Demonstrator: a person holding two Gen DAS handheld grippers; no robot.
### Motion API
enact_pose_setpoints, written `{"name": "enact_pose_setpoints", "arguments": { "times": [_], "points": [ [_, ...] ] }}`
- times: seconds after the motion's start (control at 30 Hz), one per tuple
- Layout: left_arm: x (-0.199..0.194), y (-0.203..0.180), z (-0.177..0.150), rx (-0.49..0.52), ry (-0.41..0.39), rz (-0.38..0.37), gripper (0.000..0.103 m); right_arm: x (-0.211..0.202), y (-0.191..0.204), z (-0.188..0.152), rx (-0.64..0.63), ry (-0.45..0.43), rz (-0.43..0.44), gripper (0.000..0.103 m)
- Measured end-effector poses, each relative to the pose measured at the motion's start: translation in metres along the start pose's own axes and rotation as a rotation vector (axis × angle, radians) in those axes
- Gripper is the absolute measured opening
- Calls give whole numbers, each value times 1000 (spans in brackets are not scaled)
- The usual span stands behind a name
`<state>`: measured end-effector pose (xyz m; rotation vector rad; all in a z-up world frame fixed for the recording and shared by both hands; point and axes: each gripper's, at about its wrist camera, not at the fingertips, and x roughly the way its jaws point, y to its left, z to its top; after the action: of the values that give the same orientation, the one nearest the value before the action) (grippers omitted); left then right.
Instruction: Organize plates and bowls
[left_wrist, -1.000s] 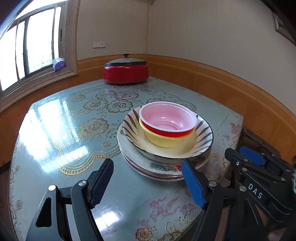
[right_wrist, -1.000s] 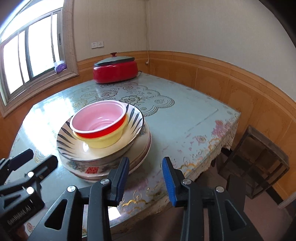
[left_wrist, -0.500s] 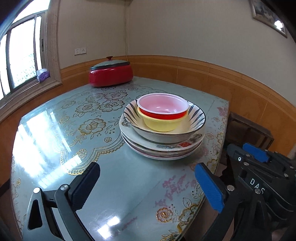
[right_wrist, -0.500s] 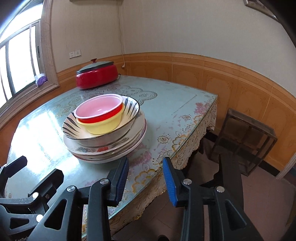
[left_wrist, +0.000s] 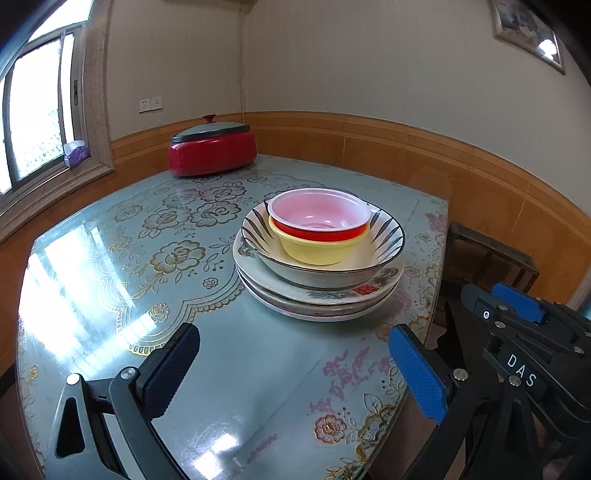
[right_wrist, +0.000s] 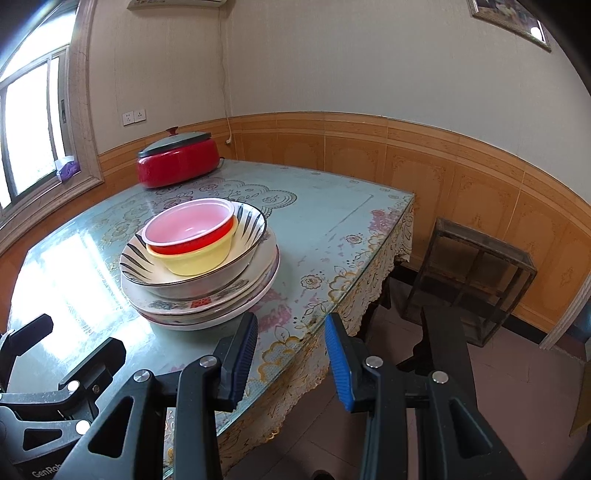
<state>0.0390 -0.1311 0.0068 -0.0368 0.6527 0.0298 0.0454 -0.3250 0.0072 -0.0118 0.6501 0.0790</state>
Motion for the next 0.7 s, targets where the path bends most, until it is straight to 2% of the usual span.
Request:
{"name": "enact_pose_setpoints", "arguments": {
  "times": [0.7],
  "points": [
    [5,5,3,-23,2,37,103,7,12,6,-30,-15,40,38]
  ]
}}
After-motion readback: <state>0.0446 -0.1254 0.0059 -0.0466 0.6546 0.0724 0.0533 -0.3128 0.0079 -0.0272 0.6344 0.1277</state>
